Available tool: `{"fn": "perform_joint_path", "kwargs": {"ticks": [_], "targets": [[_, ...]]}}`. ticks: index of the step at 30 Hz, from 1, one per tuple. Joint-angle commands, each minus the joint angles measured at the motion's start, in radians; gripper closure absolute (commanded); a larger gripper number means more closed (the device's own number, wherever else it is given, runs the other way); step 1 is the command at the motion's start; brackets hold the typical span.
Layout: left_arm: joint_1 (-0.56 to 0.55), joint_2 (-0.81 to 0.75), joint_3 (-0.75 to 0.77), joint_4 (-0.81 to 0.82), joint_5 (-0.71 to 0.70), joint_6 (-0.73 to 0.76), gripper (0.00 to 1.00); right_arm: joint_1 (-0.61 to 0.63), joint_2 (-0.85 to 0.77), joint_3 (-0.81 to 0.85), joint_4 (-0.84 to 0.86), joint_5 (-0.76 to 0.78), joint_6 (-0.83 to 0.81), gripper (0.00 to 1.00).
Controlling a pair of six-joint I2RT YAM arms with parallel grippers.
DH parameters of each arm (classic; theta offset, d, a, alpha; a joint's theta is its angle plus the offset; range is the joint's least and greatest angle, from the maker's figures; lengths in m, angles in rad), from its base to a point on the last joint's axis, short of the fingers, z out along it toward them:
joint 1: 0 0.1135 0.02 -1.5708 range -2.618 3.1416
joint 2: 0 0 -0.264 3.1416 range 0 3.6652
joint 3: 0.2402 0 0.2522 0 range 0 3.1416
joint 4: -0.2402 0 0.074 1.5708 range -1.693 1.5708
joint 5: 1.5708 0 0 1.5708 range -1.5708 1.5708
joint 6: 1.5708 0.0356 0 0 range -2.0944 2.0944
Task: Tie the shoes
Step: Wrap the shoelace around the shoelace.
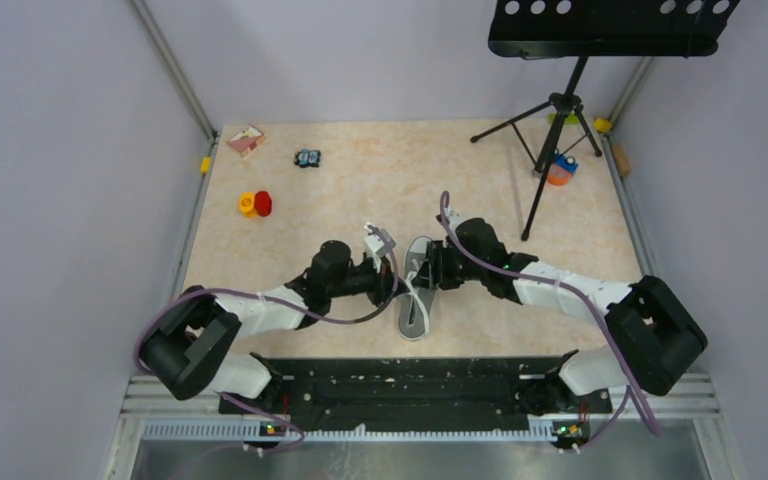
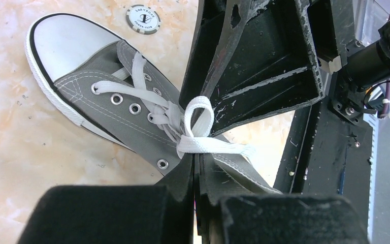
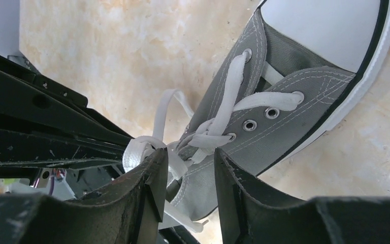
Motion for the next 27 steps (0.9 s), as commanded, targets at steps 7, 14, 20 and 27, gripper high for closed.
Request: {"fn": "perform_joint_path", "kwargs": {"ticks": [7, 14, 20, 27], "targets": [[0.006, -0.017, 0.049, 0.004, 0.015, 0.021, 1.00, -0.001, -0.105, -0.026, 0.085, 0.023, 0.015, 0.67], [0.008, -0.012, 0.060, -0.002, 0.019, 0.026, 1.00, -0.001, -0.133, -0.049, 0.056, 0.029, -0.012, 0.74], [0.009, -0.009, 0.075, -0.014, 0.038, 0.033, 1.00, 0.013, -0.087, -0.025, 0.052, -0.029, -0.063, 0.61], [0.014, -0.010, 0.082, -0.026, 0.037, 0.039, 1.00, 0.015, -0.040, -0.009, 0.054, -0.029, -0.083, 0.75]]}}
